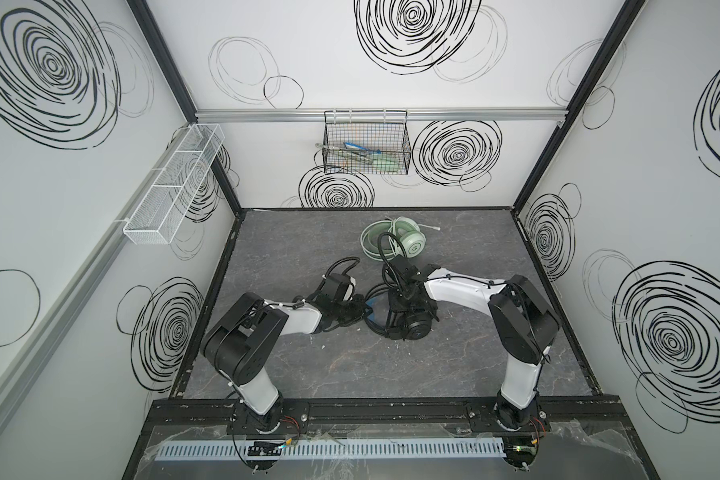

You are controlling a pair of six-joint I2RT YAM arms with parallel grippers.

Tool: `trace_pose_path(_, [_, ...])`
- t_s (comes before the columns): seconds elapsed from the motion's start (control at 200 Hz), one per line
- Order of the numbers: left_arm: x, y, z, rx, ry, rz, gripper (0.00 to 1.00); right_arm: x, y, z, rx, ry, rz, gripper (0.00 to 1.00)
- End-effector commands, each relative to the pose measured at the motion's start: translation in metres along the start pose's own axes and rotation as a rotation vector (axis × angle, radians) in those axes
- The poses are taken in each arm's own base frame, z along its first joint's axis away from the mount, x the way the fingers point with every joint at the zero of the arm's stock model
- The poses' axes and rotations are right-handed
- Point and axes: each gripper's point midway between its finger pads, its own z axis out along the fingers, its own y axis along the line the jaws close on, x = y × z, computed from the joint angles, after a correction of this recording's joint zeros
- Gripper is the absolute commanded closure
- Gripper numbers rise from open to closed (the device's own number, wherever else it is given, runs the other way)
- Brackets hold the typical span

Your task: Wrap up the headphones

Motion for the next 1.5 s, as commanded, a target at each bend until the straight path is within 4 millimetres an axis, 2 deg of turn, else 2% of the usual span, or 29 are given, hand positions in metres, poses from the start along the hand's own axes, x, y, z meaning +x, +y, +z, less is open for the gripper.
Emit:
trace_pose_path(0.0, [0.000, -0.019, -0.008, 0.071, -0.025, 0.099, 1.00, 0.004, -0.028, 0.021, 0.094, 0.048, 0.089, 0.75])
trace_pose_path(0.13, [0.001, -0.017, -0.009, 0.077, -0.029, 0.094, 1.00, -0.015, -0.016, -0.001, 0.073, -0.036, 0.072, 0.62])
trace_pose_path(0.28, [-0.001, -0.016, -0.011, 0.078, -0.029, 0.095, 1.00, -0.017, -0.009, -0.021, 0.076, -0.076, 0.035, 0.49])
trace_pose_path(0.56, [-0.009, -0.017, -0.012, 0.081, -0.039, 0.090, 1.00, -0.014, 0.001, -0.056, 0.066, -0.137, -0.016, 0.40])
trace_pose_path(0.72, [-0.010, -0.012, -0.010, 0.077, -0.039, 0.080, 1.00, -0.010, 0.004, -0.065, 0.045, -0.139, -0.015, 0.32])
trace_pose_path(0.896, [-0.012, -0.007, -0.010, 0.076, -0.043, 0.062, 1.00, -0.009, 0.003, -0.071, 0.041, -0.140, -0.011, 0.31])
trace_pose_path(1.231, [-0.021, -0.009, -0.013, 0.083, -0.063, 0.053, 1.00, -0.016, 0.009, -0.107, 0.009, -0.197, -0.020, 0.31])
trace_pose_path(1.336, [-0.025, -0.010, -0.016, 0.094, -0.077, 0.040, 1.00, -0.027, 0.018, -0.128, -0.035, -0.250, -0.024, 0.31])
trace_pose_path(1.441, [-0.030, -0.016, -0.021, 0.119, -0.092, 0.020, 1.00, -0.042, 0.029, -0.160, -0.104, -0.349, -0.034, 0.27])
trace_pose_path(1.496, [-0.032, -0.021, -0.024, 0.135, -0.100, 0.005, 1.00, -0.051, 0.028, -0.177, -0.116, -0.414, -0.034, 0.25])
